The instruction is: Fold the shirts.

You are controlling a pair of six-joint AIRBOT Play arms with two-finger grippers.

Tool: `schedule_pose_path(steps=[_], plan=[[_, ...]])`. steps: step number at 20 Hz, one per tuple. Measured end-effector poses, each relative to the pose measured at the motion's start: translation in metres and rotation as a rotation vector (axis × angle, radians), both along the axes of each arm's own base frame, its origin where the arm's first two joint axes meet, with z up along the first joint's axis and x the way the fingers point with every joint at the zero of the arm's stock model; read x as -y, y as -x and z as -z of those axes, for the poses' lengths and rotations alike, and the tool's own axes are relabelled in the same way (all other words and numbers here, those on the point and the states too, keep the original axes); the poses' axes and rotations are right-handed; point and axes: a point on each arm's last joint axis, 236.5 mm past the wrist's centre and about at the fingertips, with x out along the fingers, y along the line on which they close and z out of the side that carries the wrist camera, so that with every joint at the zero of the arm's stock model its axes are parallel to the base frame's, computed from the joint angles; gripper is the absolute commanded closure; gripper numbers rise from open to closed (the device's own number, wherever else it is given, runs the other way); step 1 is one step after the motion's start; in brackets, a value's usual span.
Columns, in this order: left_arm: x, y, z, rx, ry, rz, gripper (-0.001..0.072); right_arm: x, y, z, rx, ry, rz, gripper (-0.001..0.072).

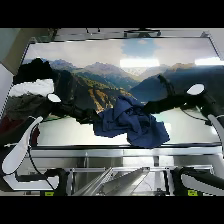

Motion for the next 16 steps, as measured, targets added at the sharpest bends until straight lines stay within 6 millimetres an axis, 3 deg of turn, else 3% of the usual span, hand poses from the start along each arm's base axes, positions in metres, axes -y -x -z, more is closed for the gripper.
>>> schedule_pose_path(steps=[1,4,6,8,9,10,11,12,13,14,15,16], plan=[[0.002,0.014,0.006,-0.027,-0.003,0.014,0.0000,-0.004,0.009,0.012,0.006,0.018,-0.024,0.0126],[0.006,0.051,0.024,-0.079,-0.028,0.038,0.0000,-0.021,0.019,0.047,0.056,0.081,-0.072,0.0132],[0.006,0.065,0.033,-0.088,-0.047,0.034,0.0000,-0.033,0.015,0.064,0.101,0.117,-0.093,0.0142],[0.003,0.066,0.043,-0.070,-0.074,0.002,0.0001,-0.045,0.014,0.072,0.135,0.139,-0.121,0.0147],[0.002,0.065,0.045,-0.065,-0.076,-0.018,0.0004,-0.050,0.014,0.074,0.147,0.142,-0.132,0.0285],[0.002,0.060,0.047,-0.052,-0.080,-0.047,0.0019,-0.055,0.013,0.075,0.159,0.146,-0.141,0.0500],[0.002,0.054,0.049,-0.036,-0.084,-0.080,0.0020,-0.059,0.014,0.076,0.167,0.147,-0.148,0.0509],[0.002,0.046,0.052,-0.018,-0.090,-0.113,0.0067,-0.062,0.013,0.077,0.174,0.149,-0.152,0.0536],[0.001,0.037,0.054,0.009,-0.100,-0.147,0.0283,-0.064,0.014,0.078,0.177,0.150,-0.157,0.0689],[-0.002,0.027,0.059,0.045,-0.122,-0.175,0.0527,-0.065,0.013,0.078,0.181,0.151,-0.157,0.0691],[-0.005,0.021,0.063,0.068,-0.141,-0.192,0.0704,-0.066,0.013,0.078,0.184,0.151,-0.157,0.0691],[-0.008,0.016,0.065,0.090,-0.155,-0.195,0.0703,-0.067,0.013,0.078,0.184,0.150,-0.158,0.0691]])
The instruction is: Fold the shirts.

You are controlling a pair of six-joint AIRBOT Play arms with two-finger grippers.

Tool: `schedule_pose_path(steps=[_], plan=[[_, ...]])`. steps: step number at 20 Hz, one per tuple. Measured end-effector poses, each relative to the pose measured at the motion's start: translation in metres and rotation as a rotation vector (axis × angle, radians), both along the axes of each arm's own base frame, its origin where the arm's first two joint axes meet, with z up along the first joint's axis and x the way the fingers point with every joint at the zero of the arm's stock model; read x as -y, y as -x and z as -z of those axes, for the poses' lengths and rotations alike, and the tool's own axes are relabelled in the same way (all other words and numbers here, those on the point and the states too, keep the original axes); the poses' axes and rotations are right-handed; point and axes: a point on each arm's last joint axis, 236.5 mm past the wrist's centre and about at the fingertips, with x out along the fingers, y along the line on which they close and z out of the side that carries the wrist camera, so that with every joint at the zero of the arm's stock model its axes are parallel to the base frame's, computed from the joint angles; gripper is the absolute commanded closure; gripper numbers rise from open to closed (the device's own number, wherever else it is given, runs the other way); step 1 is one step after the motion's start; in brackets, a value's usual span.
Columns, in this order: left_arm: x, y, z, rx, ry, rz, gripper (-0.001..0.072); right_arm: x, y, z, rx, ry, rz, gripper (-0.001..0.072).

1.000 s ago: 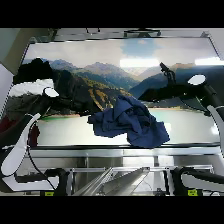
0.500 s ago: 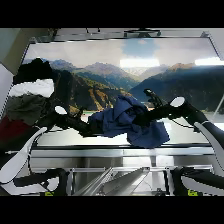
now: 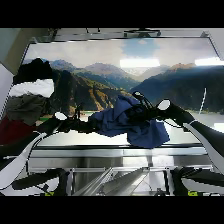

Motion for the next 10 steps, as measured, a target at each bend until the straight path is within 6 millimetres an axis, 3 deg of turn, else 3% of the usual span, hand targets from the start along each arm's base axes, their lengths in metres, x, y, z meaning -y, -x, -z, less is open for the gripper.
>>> schedule_pose_path(steps=[3,5,7,8,10], plan=[[0.005,-0.016,-0.012,0.039,0.019,-0.014,0.0702,-0.003,0.000,-0.004,-0.001,-0.011,-0.008,0.0692],[0.014,-0.023,-0.031,0.061,0.058,0.016,0.0702,-0.007,-0.001,-0.021,0.008,-0.036,-0.024,0.0692],[0.024,-0.034,-0.067,0.116,0.109,0.058,0.0701,-0.008,-0.014,-0.060,0.055,-0.081,-0.018,0.0692],[0.028,-0.041,-0.092,0.161,0.136,0.079,0.0700,-0.005,-0.024,-0.089,0.098,-0.109,-0.005,0.0692],[0.026,-0.059,-0.161,0.295,0.194,0.090,0.0686,0.013,-0.049,-0.171,0.251,-0.168,0.049,0.0692]])
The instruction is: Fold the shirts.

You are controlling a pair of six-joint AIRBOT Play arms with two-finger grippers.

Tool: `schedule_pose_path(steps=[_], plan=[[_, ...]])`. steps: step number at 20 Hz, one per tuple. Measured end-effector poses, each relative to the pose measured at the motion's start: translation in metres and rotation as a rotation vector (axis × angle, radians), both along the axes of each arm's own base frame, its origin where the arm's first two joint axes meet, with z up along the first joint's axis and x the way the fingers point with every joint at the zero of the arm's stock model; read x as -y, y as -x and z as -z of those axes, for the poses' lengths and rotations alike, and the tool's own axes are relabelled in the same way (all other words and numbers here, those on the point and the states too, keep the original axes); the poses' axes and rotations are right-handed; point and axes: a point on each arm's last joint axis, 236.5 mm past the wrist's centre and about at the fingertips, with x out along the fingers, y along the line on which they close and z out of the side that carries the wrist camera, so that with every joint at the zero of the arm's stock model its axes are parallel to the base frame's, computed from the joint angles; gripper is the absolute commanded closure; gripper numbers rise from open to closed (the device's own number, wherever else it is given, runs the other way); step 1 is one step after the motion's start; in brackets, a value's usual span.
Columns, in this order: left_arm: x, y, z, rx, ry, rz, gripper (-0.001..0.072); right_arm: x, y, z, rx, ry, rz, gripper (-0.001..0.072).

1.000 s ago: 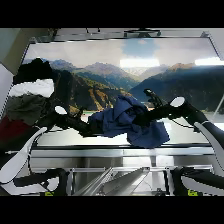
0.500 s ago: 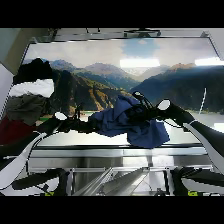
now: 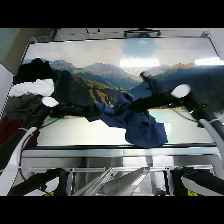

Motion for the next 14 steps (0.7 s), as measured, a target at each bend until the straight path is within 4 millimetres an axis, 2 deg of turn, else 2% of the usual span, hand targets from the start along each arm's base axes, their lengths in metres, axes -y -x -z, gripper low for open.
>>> schedule_pose_path(steps=[2,3,5,6,7,9,11,13,14], plan=[[-0.014,-0.012,-0.086,0.173,0.064,-0.012,0.0684,0.034,-0.018,-0.099,0.210,-0.052,0.099,0.0692],[-0.029,-0.014,-0.134,0.277,0.084,-0.039,0.0684,0.055,-0.019,-0.147,0.320,-0.067,0.154,0.0692],[-0.061,-0.006,-0.219,0.485,0.085,-0.107,0.0684,0.097,-0.006,-0.232,0.520,-0.074,0.268,0.0691],[-0.077,0.005,-0.260,0.592,0.075,-0.149,0.0683,0.114,0.006,-0.268,0.606,-0.074,0.322,0.0692],[-0.088,0.018,-0.292,0.678,0.062,-0.183,0.0683,0.127,0.020,-0.295,0.680,-0.066,0.365,0.0692],[-0.103,0.049,-0.342,0.838,0.011,-0.239,0.0683,0.138,0.047,-0.331,0.789,-0.050,0.413,0.0692],[-0.114,0.074,-0.373,0.960,-0.071,-0.303,0.0683,0.143,0.068,-0.353,0.870,-0.034,0.444,0.0691],[-0.130,0.085,-0.383,1.019,-0.182,-0.381,0.0683,0.149,0.076,-0.359,0.907,0.006,0.470,0.0692],[-0.139,0.084,-0.380,1.020,-0.225,-0.420,0.0683,0.154,0.074,-0.354,0.887,0.023,0.486,0.0692]])
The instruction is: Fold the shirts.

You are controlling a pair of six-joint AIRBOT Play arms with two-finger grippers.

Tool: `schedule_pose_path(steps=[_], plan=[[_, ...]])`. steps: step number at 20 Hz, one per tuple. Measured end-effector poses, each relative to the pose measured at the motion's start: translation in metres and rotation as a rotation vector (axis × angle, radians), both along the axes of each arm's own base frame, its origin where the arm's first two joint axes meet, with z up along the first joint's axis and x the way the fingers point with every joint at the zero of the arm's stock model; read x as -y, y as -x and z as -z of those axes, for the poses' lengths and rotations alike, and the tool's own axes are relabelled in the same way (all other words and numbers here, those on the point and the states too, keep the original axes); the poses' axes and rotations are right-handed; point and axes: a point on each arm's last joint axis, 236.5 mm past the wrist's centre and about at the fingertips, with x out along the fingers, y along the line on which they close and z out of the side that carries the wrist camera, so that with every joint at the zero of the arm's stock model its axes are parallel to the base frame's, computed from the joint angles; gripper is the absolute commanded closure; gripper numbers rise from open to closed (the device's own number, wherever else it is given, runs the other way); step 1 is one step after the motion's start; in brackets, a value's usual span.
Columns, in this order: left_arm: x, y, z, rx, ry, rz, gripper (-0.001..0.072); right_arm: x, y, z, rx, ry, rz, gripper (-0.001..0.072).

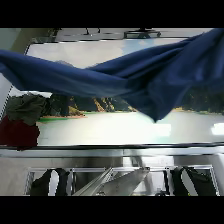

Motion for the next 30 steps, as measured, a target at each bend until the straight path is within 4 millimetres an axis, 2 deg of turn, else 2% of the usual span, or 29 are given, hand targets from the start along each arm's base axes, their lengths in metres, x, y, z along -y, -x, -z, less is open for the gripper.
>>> schedule_pose_path(steps=[2,3,5,7,10,11,12,13,15,16,18,19,21,24,26,30], plan=[[-0.013,-0.009,0.018,-0.047,0.012,-0.036,0.0683,0.007,-0.018,0.032,-0.115,-0.008,0.003,0.0691],[-0.018,-0.019,0.034,-0.089,0.033,-0.029,0.0684,0.008,-0.029,0.053,-0.190,-0.019,-0.012,0.0691],[-0.023,-0.041,0.073,-0.199,0.092,0.020,0.0684,0.005,-0.056,0.110,-0.370,-0.060,-0.069,0.0691],[-0.019,-0.066,0.126,-0.341,0.155,0.091,0.0684,-0.002,-0.085,0.178,-0.560,-0.103,-0.127,0.0691],[-0.004,-0.101,0.226,-0.591,0.203,0.161,0.0684,-0.012,-0.125,0.277,-0.798,-0.166,-0.169,0.0690],[0.002,-0.109,0.264,-0.680,0.193,0.171,0.0684,-0.015,-0.137,0.308,-0.864,-0.186,-0.170,0.0635],[0.008,-0.115,0.299,-0.755,0.179,0.176,0.0684,-0.018,-0.149,0.339,-0.926,-0.206,-0.165,0.0385],[0.012,-0.120,0.329,-0.820,0.164,0.177,0.0684,-0.018,-0.159,0.364,-0.971,-0.219,-0.154,0.0210],[0.014,-0.130,0.377,-0.920,0.135,0.170,0.0684,-0.013,-0.174,0.403,-1.038,-0.243,-0.127,0.0191],[0.014,-0.135,0.394,-0.960,0.126,0.168,0.0684,-0.009,-0.179,0.410,-1.049,-0.252,-0.116,0.0192],[0.009,-0.147,0.414,-1.004,0.117,0.165,0.0684,0.006,-0.186,0.408,-1.062,-0.293,-0.086,0.0193],[0.005,-0.155,0.422,-1.020,0.115,0.160,0.0684,0.014,-0.182,0.404,-1.077,-0.309,-0.082,0.0194],[-0.002,-0.164,0.433,-1.057,0.115,0.168,0.0684,0.030,-0.169,0.394,-1.117,-0.338,-0.072,0.0267],[-0.014,-0.174,0.449,-1.099,0.118,0.175,0.0684,0.042,-0.125,0.404,-1.242,-0.349,-0.047,0.0272],[-0.020,-0.177,0.460,-1.133,0.129,0.179,0.0684,0.034,-0.084,0.423,-1.339,-0.369,-0.037,0.0271],[-0.025,-0.179,0.478,-1.184,0.141,0.196,0.0684,-0.011,-0.016,0.481,-1.478,-0.390,-0.013,0.0271]])
